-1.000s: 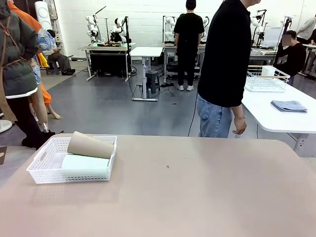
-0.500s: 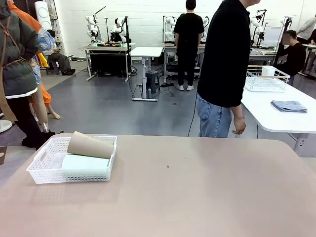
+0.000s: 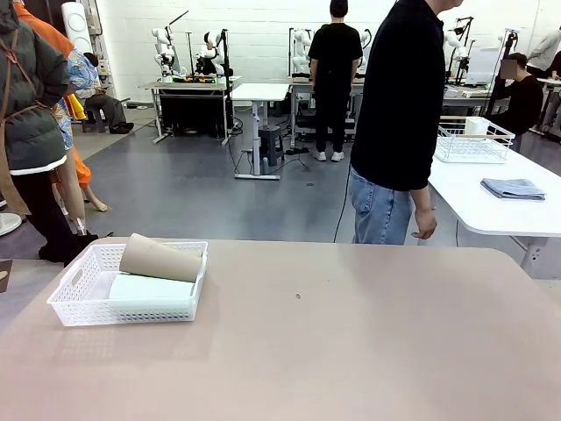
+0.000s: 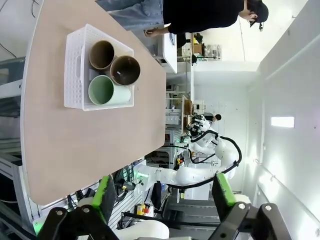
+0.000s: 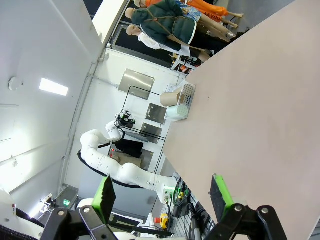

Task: Clean and organize the cups into the basket.
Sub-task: Move the Organizing basket back to the left side of the table.

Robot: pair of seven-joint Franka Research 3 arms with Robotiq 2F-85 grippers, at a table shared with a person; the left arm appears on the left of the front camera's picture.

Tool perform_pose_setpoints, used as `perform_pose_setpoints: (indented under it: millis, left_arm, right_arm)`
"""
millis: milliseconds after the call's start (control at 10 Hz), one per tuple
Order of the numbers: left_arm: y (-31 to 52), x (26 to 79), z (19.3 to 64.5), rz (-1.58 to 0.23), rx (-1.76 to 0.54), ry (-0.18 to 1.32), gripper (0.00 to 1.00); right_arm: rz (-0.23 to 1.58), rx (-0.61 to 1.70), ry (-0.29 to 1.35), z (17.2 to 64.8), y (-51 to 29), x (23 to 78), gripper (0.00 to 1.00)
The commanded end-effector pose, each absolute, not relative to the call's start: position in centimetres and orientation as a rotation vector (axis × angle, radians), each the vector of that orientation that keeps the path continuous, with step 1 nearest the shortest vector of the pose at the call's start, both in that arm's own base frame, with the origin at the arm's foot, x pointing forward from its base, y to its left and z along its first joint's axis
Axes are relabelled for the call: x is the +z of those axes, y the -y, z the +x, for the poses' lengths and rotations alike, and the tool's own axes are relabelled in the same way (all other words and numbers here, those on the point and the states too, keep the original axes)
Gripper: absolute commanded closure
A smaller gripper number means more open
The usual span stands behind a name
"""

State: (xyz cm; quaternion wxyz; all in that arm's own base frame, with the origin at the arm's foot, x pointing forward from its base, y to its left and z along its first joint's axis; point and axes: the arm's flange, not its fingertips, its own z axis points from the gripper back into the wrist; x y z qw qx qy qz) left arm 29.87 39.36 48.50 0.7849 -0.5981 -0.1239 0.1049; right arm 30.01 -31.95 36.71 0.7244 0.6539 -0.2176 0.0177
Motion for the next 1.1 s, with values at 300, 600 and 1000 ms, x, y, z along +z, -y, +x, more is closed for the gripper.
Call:
perform_pose_setpoints:
  millis: [300,600,1000]
  left_arm:
    - [-39.28,48.19,29.65,-1.301,0.231,0.267,0.00]
    - [-39.28,48.19,29.65,-1.301,0.231,0.267,0.00]
    - [-39.28,48.19,29.65,-1.301,0.231,0.267,0.00]
  right_arm:
    - [1.456,0.044,0.486,29.84,31.90,36.79,0.00]
    - [1.456,0.044,0.486,29.84,31.90,36.79,0.00]
    - [1.456,0.044,0.486,29.84,31.90,36.79,0.00]
